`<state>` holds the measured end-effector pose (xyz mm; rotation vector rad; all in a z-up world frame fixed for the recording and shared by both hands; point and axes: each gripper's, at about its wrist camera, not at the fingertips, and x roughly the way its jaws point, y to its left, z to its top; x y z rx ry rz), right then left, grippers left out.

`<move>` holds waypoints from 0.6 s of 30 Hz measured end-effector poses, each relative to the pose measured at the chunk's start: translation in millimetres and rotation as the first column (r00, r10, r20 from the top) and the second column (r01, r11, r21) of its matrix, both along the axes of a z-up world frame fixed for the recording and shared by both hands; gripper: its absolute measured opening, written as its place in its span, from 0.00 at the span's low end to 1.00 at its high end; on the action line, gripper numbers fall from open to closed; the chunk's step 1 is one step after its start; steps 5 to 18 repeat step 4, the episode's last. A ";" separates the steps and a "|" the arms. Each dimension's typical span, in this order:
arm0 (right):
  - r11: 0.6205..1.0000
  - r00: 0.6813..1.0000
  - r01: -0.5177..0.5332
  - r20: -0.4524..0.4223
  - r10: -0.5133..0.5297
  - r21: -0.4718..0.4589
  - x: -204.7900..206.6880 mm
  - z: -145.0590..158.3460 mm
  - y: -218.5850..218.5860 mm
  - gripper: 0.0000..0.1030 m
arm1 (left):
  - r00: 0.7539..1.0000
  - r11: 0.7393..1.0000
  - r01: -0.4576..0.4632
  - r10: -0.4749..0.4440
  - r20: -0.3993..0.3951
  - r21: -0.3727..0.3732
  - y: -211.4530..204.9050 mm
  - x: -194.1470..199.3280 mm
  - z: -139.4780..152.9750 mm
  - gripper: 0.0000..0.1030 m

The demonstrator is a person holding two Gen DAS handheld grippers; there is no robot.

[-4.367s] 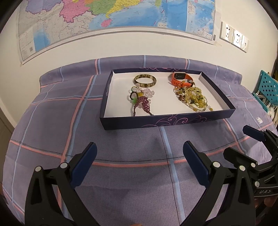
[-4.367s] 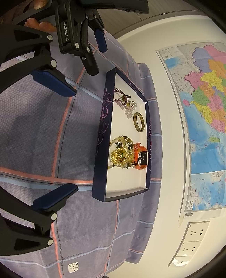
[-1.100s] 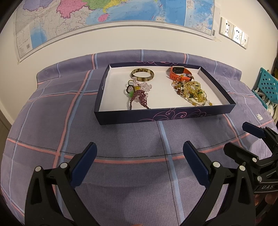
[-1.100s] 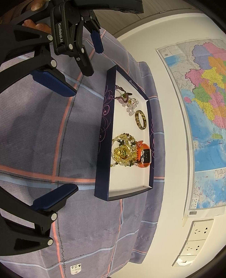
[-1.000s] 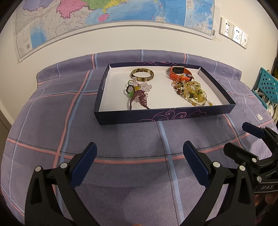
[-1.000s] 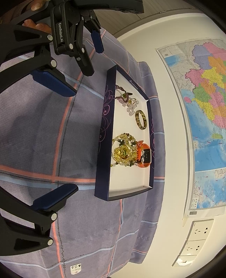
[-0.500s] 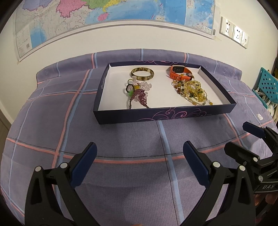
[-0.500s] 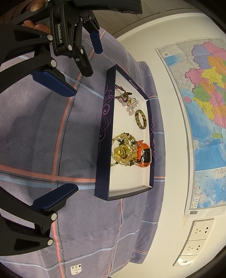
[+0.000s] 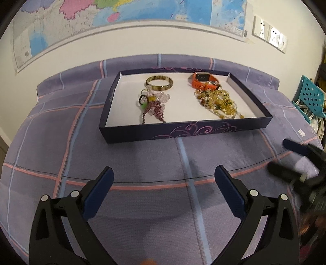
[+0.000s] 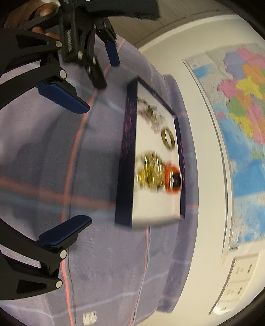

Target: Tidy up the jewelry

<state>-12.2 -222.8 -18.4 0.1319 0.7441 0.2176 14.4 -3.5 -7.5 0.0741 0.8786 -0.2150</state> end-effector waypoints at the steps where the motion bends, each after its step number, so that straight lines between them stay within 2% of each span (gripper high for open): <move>1: 1.000 1.000 0.022 -0.007 -0.022 0.002 2.4 0.0 -14.9 0.94 | 1.000 1.000 -0.011 0.011 -0.004 0.001 4.4 2.1 -0.3 0.95; 4: 0.991 0.990 0.129 -0.045 -0.130 -0.035 11.3 -3.0 -67.1 0.94 | 0.999 0.999 -0.045 0.045 -0.014 -0.004 22.9 10.4 -0.6 0.95; 18: 0.991 0.990 0.129 -0.045 -0.130 -0.035 11.3 -3.0 -67.1 0.94 | 0.999 0.999 -0.045 0.045 -0.014 -0.004 22.9 10.4 -0.6 0.95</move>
